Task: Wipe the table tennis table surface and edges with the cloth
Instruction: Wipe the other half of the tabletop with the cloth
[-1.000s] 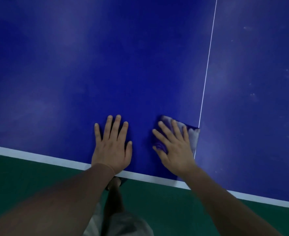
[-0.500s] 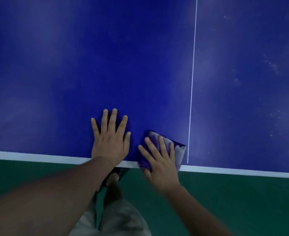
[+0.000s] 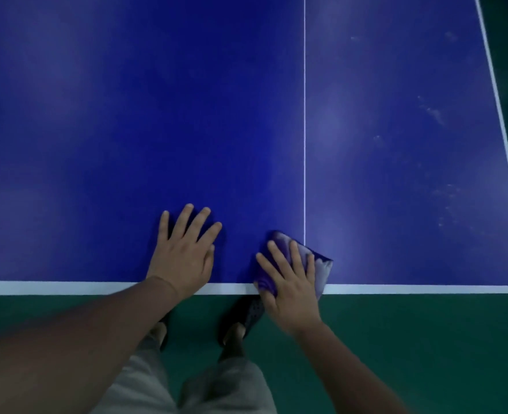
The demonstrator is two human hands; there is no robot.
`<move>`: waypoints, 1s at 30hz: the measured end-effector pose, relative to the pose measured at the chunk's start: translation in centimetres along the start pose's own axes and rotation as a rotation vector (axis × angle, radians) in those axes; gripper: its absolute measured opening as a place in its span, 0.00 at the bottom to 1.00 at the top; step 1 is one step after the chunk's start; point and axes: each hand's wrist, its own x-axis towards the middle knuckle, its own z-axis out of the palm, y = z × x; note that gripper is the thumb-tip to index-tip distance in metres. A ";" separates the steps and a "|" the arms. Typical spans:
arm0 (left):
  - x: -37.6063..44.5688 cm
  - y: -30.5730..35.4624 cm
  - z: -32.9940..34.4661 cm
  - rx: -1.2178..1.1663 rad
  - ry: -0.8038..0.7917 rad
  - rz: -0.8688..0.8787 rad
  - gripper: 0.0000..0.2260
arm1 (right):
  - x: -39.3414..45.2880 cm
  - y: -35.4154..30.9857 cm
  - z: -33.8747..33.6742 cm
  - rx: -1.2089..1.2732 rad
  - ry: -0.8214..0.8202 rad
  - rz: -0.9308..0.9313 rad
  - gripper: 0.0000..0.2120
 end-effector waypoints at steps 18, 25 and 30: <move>7.2 13.2 3.2 -0.080 0.066 -0.409 0.28 | 8.6 12.8 -2.7 0.066 0.056 0.214 0.28; 7.3 13.4 3.2 -0.054 0.089 -0.416 0.28 | 9.5 9.9 -1.8 0.034 0.077 -0.129 0.28; 7.3 13.5 3.2 -0.071 0.092 -0.421 0.27 | 8.1 13.3 -2.3 0.089 0.055 -0.152 0.26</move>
